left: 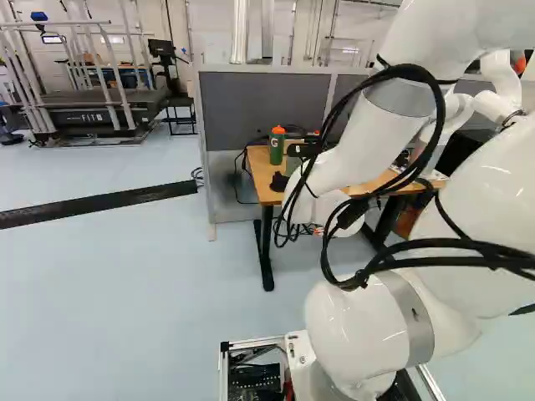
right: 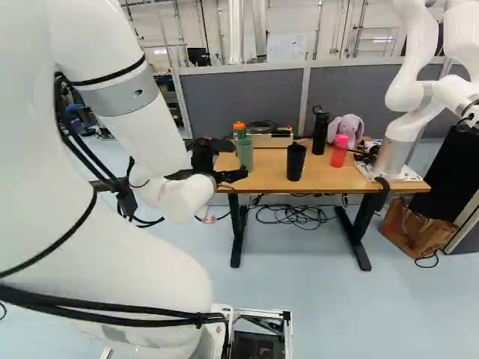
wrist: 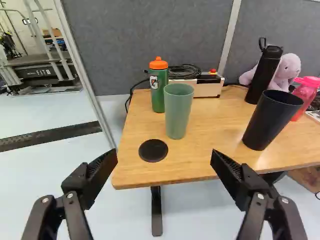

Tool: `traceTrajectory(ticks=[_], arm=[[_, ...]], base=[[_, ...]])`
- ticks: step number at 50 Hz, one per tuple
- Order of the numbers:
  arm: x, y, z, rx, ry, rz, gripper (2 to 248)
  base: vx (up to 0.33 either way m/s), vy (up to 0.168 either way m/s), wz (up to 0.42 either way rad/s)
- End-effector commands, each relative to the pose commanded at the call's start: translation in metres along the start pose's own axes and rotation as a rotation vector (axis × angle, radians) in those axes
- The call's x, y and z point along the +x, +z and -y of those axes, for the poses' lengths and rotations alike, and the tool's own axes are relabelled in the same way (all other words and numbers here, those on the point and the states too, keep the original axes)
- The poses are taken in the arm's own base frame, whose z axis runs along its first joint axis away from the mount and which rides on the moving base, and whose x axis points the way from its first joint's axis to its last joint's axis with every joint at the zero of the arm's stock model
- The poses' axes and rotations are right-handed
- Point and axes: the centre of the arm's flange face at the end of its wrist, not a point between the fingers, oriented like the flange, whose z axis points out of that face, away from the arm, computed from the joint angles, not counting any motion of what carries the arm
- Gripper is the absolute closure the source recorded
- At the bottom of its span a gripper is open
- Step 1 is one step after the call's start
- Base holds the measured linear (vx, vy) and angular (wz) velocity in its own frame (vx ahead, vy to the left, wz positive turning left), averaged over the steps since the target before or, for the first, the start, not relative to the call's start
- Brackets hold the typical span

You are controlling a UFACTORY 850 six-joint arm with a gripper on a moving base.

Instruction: Place the green cup on the table

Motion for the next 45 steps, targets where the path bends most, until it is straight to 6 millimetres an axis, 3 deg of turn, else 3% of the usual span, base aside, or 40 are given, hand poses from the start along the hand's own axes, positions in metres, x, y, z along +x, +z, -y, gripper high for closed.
traceTrajectory(ticks=[24, 45], arm=[[-0.004, -0.019, 0.001, 0.027, -0.02, 0.022, 3], [-0.006, -0.023, 0.002, 0.033, -0.025, 0.027, 3]], base=[[0.0, 0.0, 0.0], [0.0, 0.0, 0.0]])
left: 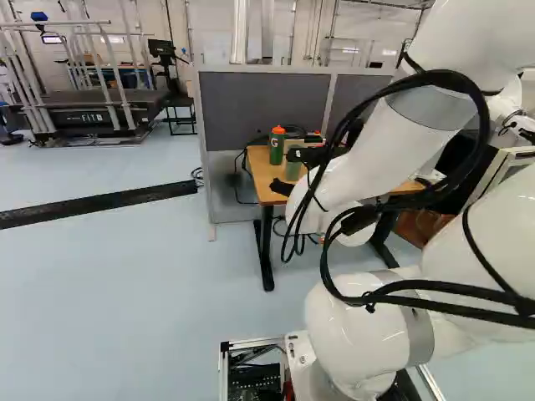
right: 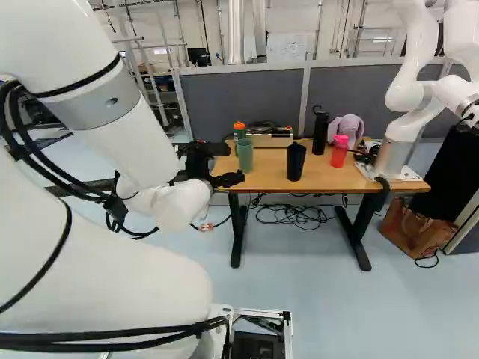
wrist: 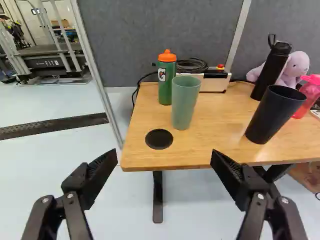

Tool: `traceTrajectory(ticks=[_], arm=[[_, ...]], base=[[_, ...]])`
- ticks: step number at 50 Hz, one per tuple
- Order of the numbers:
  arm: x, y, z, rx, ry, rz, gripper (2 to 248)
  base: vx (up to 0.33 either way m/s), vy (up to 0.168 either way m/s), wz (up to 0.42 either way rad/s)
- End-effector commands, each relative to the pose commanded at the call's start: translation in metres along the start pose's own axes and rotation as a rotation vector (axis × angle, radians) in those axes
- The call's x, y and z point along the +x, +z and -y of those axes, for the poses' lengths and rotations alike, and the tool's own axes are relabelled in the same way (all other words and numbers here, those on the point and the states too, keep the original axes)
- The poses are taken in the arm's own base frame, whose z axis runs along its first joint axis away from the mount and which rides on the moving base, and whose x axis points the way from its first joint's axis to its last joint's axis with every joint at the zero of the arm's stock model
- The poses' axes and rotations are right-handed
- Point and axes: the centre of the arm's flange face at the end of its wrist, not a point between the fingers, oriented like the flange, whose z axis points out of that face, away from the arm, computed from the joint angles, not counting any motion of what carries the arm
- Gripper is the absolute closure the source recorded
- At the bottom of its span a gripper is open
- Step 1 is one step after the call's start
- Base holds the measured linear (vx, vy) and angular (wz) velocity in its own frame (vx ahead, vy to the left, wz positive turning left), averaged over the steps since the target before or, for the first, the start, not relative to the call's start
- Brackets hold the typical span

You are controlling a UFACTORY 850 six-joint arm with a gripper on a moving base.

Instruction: Place the green cup on the table

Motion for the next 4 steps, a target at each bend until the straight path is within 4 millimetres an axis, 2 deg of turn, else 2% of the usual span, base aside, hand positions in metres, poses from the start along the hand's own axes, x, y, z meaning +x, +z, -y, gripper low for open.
traceTrajectory(ticks=[4], arm=[[0.0, 0.0, 0.0, 0.0, 0.0, 0.0, 3]], base=[[0.0, 0.0, 0.0]])
